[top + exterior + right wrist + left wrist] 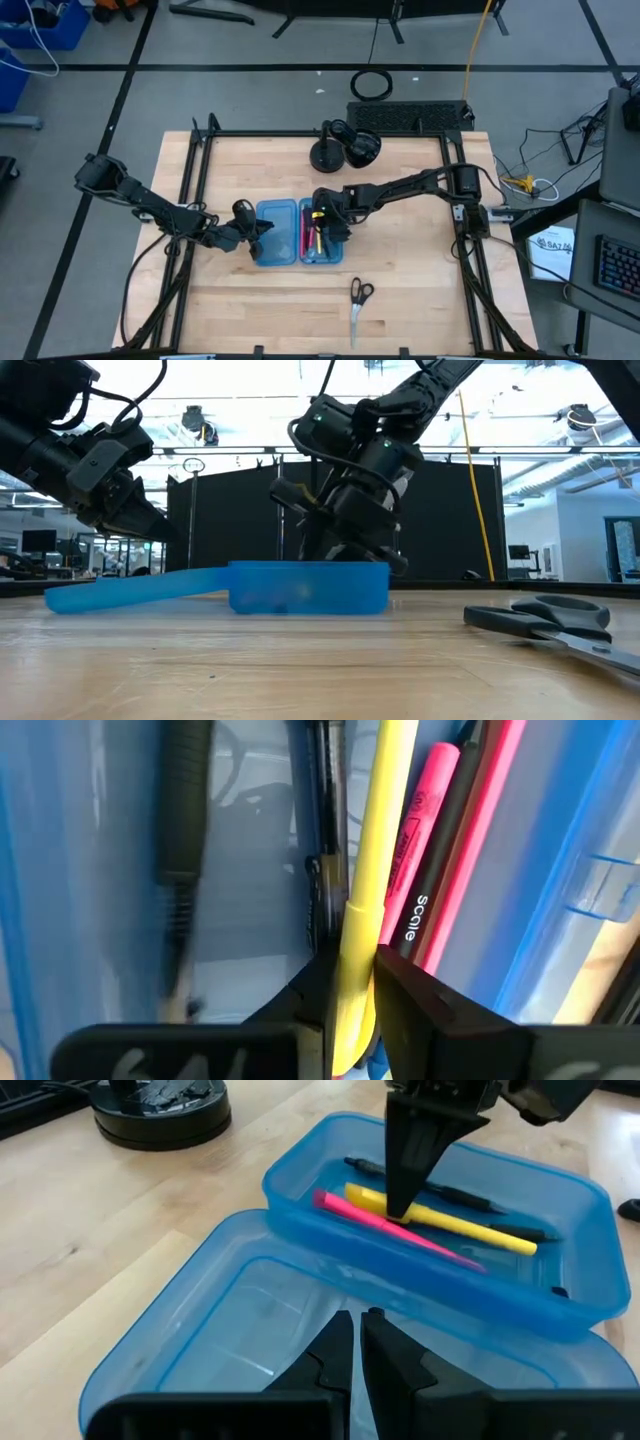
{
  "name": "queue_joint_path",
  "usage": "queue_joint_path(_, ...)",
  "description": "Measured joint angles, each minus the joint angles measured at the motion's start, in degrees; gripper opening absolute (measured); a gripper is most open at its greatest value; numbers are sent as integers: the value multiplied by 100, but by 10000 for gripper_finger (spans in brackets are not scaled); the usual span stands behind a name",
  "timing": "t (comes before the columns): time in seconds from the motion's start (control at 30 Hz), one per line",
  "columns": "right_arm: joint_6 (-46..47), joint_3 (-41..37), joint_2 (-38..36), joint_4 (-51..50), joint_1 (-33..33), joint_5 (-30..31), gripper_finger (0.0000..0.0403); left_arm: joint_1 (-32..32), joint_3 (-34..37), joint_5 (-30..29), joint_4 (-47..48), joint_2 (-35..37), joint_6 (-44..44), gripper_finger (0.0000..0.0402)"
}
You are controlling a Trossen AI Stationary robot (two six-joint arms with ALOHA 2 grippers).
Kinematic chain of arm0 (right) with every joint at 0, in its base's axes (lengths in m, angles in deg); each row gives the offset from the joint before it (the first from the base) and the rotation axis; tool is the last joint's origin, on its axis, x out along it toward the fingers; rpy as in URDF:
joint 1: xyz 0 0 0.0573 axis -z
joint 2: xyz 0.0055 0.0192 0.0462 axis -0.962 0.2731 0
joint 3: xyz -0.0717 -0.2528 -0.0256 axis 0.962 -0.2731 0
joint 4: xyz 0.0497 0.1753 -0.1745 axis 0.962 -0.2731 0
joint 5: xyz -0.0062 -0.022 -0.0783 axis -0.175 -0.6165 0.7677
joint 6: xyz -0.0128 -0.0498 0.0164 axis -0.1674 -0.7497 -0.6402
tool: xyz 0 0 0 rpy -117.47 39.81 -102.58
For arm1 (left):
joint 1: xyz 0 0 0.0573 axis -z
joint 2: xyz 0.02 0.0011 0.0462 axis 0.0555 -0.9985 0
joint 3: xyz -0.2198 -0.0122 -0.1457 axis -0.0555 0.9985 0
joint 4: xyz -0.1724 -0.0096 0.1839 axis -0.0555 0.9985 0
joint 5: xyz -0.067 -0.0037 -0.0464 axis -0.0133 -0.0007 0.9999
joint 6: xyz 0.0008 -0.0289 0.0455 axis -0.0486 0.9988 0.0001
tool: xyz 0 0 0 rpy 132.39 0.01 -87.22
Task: Pick & place school supplies into a supply box
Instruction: Put the yellow pen into the blue supply box, then put the black scissors into the blue supply box
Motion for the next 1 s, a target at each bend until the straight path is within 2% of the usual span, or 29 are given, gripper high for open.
queue_joint_path(0.17, 203, -7, 5, 92, 20, 7, 53, 19, 0, 0, 2, 0, 0, 26)
queue_joint_path(0.4, 314, -22, -92, 7, 22, 60, 95, 23, 0, 107, 3, 0, 16, 26)
queue_joint_path(0.63, 280, -27, -325, 33, -17, 715, 129, 23, 0, 111, -64, 0, 14, 26)
queue_joint_path(0.77, 543, -28, -775, 82, -111, 795, 134, 23, 0, 111, -101, 0, -10, 26)
queue_joint_path(0.87, 1210, -26, -1371, 136, -242, 832, 131, 23, 0, 111, -120, 0, -47, 26)
queue_joint_path(0.93, 2177, -26, -1842, 203, -350, 962, 123, 23, 0, 109, -126, 0, -95, 26)
queue_joint_path(1.0, 3519, -26, -2390, 229, -443, 1057, 110, 23, -2, 109, -130, -2, -160, 26)
